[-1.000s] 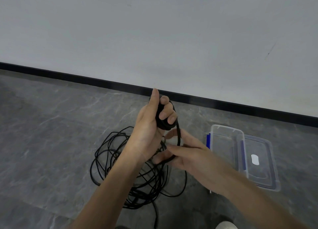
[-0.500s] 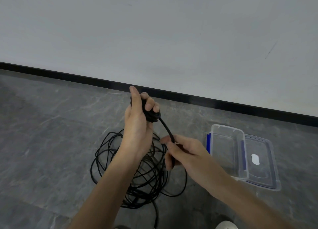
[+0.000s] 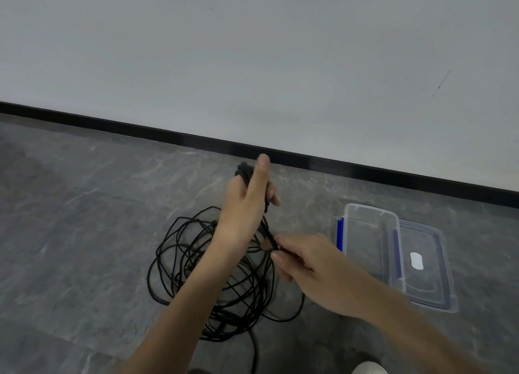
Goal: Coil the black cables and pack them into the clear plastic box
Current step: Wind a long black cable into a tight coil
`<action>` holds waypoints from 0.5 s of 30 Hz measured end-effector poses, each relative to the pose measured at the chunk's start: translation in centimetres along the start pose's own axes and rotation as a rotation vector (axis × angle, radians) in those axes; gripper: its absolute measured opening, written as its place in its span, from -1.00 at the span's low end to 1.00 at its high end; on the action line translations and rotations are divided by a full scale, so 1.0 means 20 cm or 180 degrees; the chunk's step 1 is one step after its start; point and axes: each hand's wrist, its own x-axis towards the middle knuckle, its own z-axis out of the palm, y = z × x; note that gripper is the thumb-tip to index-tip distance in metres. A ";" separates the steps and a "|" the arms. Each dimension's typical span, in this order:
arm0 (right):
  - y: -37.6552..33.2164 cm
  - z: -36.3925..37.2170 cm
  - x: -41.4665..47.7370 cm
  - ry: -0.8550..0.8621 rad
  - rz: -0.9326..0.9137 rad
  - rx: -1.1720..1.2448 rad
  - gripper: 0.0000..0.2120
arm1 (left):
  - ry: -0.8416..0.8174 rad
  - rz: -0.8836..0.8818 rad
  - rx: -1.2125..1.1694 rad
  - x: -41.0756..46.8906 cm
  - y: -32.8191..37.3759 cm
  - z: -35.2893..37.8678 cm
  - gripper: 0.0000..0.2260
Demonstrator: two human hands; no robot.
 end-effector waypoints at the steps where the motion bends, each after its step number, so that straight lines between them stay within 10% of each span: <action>1: 0.00 0.00 0.00 -0.0049 0.0002 -0.0007 -0.72 | -0.0126 0.0052 0.0187 0.00 0.00 0.00 -0.58; 15: 0.05 -0.04 0.01 0.0035 -0.0066 0.0274 -0.83 | -0.0813 0.0446 0.1523 -0.02 -0.05 0.01 -0.34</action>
